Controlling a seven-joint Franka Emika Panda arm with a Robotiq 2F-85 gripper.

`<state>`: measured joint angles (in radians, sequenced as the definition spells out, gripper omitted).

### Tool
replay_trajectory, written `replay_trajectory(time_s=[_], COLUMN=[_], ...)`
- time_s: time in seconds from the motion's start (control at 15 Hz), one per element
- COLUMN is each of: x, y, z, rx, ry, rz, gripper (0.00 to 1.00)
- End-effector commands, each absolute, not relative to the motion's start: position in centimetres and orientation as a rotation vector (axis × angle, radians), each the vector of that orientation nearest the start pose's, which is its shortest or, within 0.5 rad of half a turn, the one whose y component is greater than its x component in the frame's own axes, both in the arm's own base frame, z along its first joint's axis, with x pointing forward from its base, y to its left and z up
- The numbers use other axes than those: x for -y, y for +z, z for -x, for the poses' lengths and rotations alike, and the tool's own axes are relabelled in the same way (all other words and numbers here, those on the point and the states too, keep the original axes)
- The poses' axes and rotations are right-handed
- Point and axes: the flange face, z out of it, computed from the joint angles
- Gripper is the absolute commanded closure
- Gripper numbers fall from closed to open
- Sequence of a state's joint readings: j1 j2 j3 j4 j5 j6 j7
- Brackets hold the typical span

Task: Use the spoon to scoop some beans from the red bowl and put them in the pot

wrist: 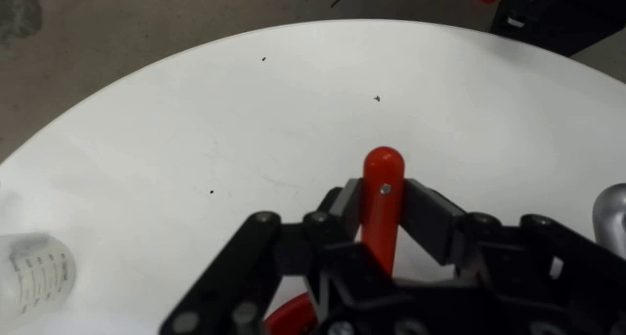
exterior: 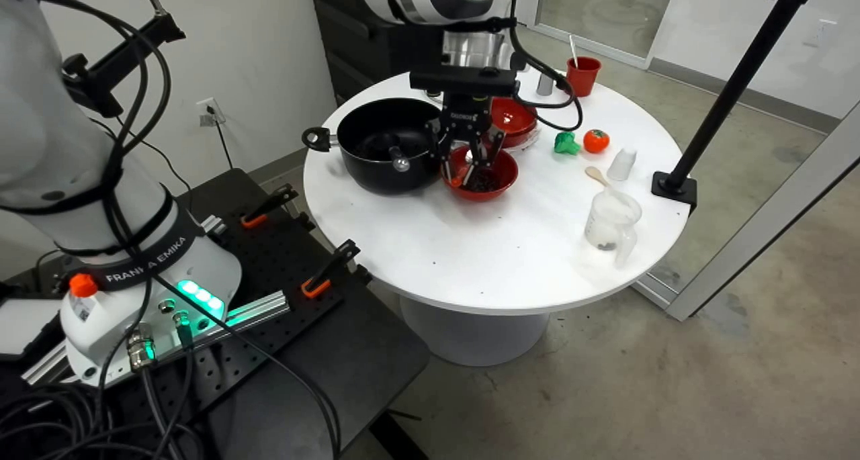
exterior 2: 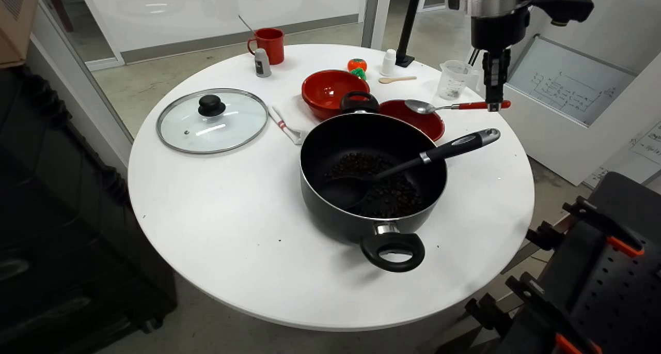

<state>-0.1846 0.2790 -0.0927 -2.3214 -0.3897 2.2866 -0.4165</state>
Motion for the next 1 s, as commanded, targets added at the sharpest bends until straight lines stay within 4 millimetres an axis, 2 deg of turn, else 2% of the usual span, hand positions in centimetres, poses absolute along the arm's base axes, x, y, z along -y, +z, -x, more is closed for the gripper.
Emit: replay_trajectory(time_s=[0.0,0.47,0.93], x=[12.7,11.6,11.7], y=[19.7,18.6,15.7], z=[-46.8,-47.1,-46.1], rx=[0.773,0.871,0.953], ry=[0.659,0.665,0.872], rz=[3.268,3.424,3.384], gripper=[0.94,0.94,0.94])
